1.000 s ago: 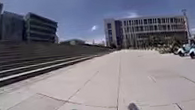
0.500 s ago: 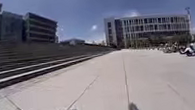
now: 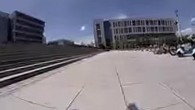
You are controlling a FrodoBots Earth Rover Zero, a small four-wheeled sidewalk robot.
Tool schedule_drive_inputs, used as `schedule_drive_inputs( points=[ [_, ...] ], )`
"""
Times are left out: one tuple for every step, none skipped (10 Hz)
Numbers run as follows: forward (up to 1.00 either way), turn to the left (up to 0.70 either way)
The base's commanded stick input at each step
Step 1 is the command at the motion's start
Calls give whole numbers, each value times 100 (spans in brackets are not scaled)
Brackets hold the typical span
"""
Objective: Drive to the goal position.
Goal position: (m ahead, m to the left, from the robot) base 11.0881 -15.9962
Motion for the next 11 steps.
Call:
schedule_drive_inputs(
  points=[
    [100, 1],
    [100, 1],
    [100, 1],
    [100, 1],
    [100, 1],
    [100, 1],
    [100, 1],
    [100, 1],
    [100, 1],
    [100, 1],
    [100, 1]
  ],
)
